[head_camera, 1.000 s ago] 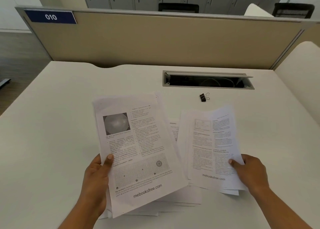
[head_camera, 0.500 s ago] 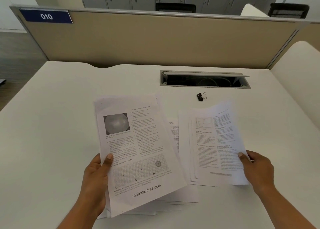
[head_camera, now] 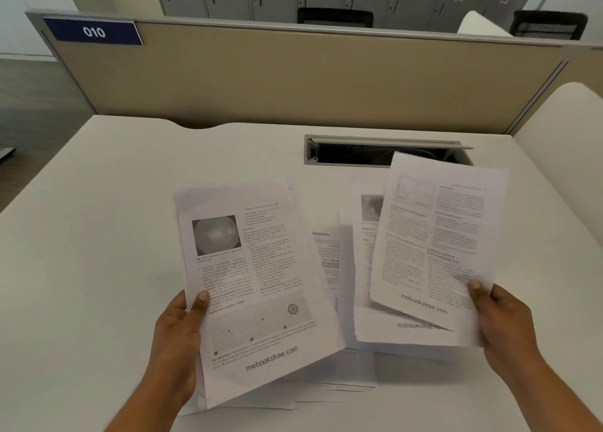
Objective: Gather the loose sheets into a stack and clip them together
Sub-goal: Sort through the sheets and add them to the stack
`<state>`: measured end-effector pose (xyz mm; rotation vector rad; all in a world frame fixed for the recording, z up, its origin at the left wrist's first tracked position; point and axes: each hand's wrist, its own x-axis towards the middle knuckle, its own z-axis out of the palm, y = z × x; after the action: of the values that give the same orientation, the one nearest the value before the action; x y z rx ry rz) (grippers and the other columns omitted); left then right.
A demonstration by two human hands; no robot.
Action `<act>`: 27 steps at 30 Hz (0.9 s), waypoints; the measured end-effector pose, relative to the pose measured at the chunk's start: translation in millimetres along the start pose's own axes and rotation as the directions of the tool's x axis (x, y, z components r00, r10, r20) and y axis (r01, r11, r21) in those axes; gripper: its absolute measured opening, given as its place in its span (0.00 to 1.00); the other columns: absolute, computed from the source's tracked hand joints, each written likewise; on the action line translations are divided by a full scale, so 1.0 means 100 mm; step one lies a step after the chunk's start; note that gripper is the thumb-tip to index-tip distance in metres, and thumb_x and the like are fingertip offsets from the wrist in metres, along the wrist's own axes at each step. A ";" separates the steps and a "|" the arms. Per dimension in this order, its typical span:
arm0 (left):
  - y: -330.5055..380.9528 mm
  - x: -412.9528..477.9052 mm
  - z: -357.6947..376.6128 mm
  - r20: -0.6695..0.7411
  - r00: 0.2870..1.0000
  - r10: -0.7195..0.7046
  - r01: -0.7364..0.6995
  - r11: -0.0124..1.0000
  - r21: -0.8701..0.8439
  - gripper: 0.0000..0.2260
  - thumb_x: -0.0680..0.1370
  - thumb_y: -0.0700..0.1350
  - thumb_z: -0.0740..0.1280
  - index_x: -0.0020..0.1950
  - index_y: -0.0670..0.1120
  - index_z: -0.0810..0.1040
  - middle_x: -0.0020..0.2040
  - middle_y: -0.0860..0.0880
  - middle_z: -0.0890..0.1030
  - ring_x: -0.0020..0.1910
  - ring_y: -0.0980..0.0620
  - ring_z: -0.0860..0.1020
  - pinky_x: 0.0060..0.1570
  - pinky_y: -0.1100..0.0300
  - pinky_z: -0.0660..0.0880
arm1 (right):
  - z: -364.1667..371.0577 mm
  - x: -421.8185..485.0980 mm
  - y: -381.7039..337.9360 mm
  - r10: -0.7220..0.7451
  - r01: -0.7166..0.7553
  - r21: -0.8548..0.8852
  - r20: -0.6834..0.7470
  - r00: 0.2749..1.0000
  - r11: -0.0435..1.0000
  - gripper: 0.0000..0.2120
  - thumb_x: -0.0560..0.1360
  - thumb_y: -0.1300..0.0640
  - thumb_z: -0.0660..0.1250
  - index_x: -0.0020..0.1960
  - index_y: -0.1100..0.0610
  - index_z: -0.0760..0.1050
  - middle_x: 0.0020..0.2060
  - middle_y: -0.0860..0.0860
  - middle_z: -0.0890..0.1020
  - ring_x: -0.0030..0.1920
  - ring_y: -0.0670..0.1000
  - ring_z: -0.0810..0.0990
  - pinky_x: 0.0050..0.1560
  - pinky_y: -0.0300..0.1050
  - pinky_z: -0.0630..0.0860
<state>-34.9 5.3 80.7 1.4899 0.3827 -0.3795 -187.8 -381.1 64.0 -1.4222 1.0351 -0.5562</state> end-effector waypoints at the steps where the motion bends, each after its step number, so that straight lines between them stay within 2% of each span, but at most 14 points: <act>1: 0.00 0.00 0.01 0.003 1.000 -0.002 0.002 1.000 -0.004 0.10 0.83 0.45 0.62 0.62 0.48 0.79 0.55 0.49 0.85 0.48 0.42 0.84 0.41 0.50 0.80 | 0.01 -0.02 -0.04 0.001 -0.002 0.025 0.016 1.000 1.000 0.05 0.78 0.56 0.67 0.49 0.54 0.82 0.46 0.47 0.86 0.41 0.44 0.85 0.44 0.35 0.82; 3: 0.01 0.00 0.02 0.010 1.000 -0.002 0.002 1.000 -0.006 0.10 0.83 0.45 0.62 0.62 0.48 0.79 0.55 0.50 0.85 0.48 0.43 0.84 0.39 0.51 0.81 | 0.06 -0.07 -0.13 -0.005 0.002 0.055 0.049 0.999 0.998 0.06 0.77 0.55 0.68 0.48 0.55 0.82 0.44 0.45 0.87 0.39 0.41 0.85 0.42 0.34 0.81; 6: 0.00 0.01 0.05 0.023 1.000 -0.002 0.002 1.000 -0.011 0.11 0.83 0.45 0.63 0.62 0.48 0.80 0.54 0.49 0.87 0.47 0.45 0.85 0.34 0.56 0.82 | 0.15 -0.16 -0.26 -0.026 0.015 0.091 0.121 0.992 0.996 0.05 0.78 0.58 0.66 0.48 0.54 0.81 0.41 0.44 0.88 0.38 0.42 0.86 0.37 0.34 0.81; 10: 0.02 -0.01 0.14 0.056 0.998 -0.011 0.013 0.999 -0.033 0.10 0.82 0.44 0.64 0.61 0.48 0.81 0.54 0.48 0.88 0.49 0.46 0.87 0.41 0.54 0.84 | 0.35 -0.33 -0.38 -0.053 0.028 0.105 0.246 0.968 0.994 0.06 0.76 0.60 0.68 0.52 0.58 0.81 0.44 0.50 0.88 0.42 0.48 0.87 0.40 0.38 0.82; 13: 0.04 -0.04 0.24 0.097 0.995 -0.032 0.037 0.998 -0.057 0.11 0.82 0.44 0.64 0.62 0.47 0.81 0.55 0.47 0.87 0.52 0.44 0.86 0.52 0.46 0.82 | 0.53 -0.47 -0.41 -0.055 0.019 0.107 0.347 0.936 0.994 0.18 0.65 0.55 0.73 0.53 0.61 0.81 0.45 0.54 0.88 0.44 0.53 0.87 0.41 0.43 0.84; 15: 0.07 -0.07 0.31 0.111 0.993 -0.037 0.044 0.997 -0.059 0.10 0.82 0.45 0.65 0.61 0.48 0.81 0.54 0.48 0.88 0.51 0.43 0.86 0.52 0.44 0.82 | 0.63 -0.54 -0.42 -0.049 0.013 0.097 0.384 0.922 0.995 0.20 0.62 0.57 0.75 0.52 0.62 0.80 0.44 0.56 0.88 0.42 0.55 0.87 0.40 0.45 0.84; 18: 0.09 -0.12 0.40 0.136 0.990 -0.043 0.051 0.997 -0.055 0.10 0.82 0.45 0.65 0.60 0.49 0.82 0.53 0.48 0.88 0.48 0.44 0.87 0.48 0.44 0.84 | 0.76 -0.61 -0.41 -0.038 0.021 0.048 0.386 0.922 0.999 0.12 0.68 0.64 0.74 0.51 0.62 0.79 0.44 0.55 0.88 0.44 0.58 0.87 0.43 0.51 0.84; 22: 0.13 -0.19 0.49 0.199 0.977 -0.074 0.089 0.994 -0.066 0.11 0.82 0.48 0.65 0.60 0.50 0.83 0.54 0.46 0.88 0.53 0.43 0.86 0.57 0.38 0.80 | 0.88 -0.65 -0.36 -0.001 0.016 -0.035 0.395 0.919 0.999 0.14 0.71 0.61 0.74 0.56 0.54 0.79 0.52 0.52 0.86 0.51 0.58 0.85 0.54 0.59 0.81; 25: 0.15 -0.25 0.55 0.231 0.969 -0.086 0.104 0.992 -0.065 0.11 0.83 0.49 0.64 0.59 0.51 0.84 0.54 0.45 0.88 0.53 0.43 0.86 0.57 0.38 0.80 | 0.92 -0.73 -0.41 0.110 -0.105 -0.039 0.501 0.859 0.994 0.10 0.77 0.59 0.68 0.58 0.55 0.80 0.52 0.53 0.87 0.52 0.57 0.86 0.57 0.57 0.80; 27: 0.15 -0.28 0.59 0.220 0.971 -0.096 0.115 0.991 -0.073 0.13 0.84 0.51 0.61 0.58 0.52 0.84 0.53 0.47 0.88 0.52 0.45 0.87 0.55 0.41 0.82 | 0.94 -0.78 -0.44 0.104 -0.067 -0.089 0.533 0.840 0.994 0.09 0.79 0.59 0.65 0.57 0.55 0.81 0.50 0.52 0.88 0.50 0.55 0.87 0.55 0.56 0.80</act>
<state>-51.8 -52.3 109.2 1.3328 0.3012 -0.5975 -135.9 -271.7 110.9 -1.4655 0.6596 -0.0373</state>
